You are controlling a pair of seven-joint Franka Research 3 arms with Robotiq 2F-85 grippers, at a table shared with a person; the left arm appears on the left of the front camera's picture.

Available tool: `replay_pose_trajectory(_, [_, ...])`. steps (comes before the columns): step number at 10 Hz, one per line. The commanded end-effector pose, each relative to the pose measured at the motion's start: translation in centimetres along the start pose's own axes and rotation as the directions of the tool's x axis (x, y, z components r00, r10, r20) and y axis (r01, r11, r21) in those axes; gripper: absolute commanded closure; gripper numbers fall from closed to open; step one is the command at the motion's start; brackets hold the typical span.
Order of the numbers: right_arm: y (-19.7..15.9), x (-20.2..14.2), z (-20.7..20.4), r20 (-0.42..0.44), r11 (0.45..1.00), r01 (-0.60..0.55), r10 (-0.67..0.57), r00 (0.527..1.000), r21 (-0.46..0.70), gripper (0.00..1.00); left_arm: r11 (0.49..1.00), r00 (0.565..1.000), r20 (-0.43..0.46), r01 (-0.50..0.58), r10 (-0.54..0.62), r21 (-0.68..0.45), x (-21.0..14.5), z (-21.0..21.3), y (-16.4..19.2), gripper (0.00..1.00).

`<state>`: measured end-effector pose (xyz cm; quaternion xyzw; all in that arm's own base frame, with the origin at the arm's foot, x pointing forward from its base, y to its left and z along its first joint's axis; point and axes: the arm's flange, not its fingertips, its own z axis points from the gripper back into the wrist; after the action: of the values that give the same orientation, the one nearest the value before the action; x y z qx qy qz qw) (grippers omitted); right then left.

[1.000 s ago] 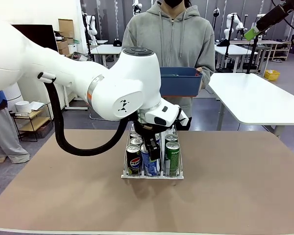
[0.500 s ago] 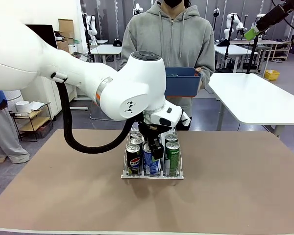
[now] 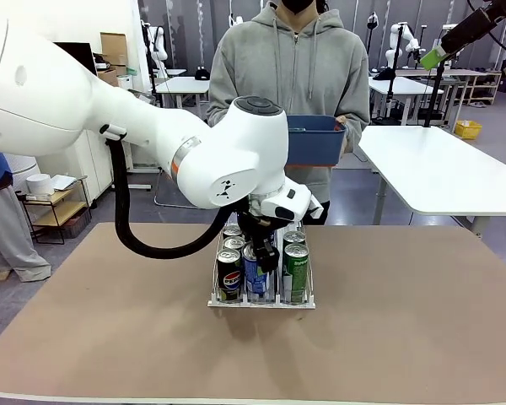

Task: Fill the beverage cans into the dispenser.
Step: Place the picked Ionic drink in the line of the Automatic Can Dispenser with the same cans.

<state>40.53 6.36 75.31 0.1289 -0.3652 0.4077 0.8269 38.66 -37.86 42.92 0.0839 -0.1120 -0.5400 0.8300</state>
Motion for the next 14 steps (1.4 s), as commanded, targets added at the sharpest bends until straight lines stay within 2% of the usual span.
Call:
replay_pose_trajectory(1, [0.1, 0.0, 0.0, -0.002, 1.0, -0.001, 0.001, 1.0, 0.003, 0.0, 0.996, 0.999, 0.002, -0.035, 0.035, 0.077, 0.8, -0.6, 2.3, 0.43])
replay_pose_trajectory(5, [0.1, 0.0, 0.0, -0.002, 1.0, -0.001, 0.001, 1.0, 0.003, 0.0, 0.997, 0.997, 0.033, -0.064, 0.063, 0.042, 1.3, -1.2, 3.6, 0.43])
replay_pose_trajectory(10, [0.1, 0.0, 0.0, -0.002, 1.0, -0.001, 0.001, 1.0, 0.003, 0.0, 0.993, 0.996, -0.055, -0.072, 0.067, -0.093, 2.3, -3.9, 3.6, 0.43])
replay_pose_trajectory(14, [0.1, 0.0, 0.0, -0.002, 1.0, -0.001, 0.001, 1.0, 0.003, 0.0, 0.987, 0.997, -0.061, -0.064, 0.055, -0.15, 2.4, -5.2, 3.6, 0.43])
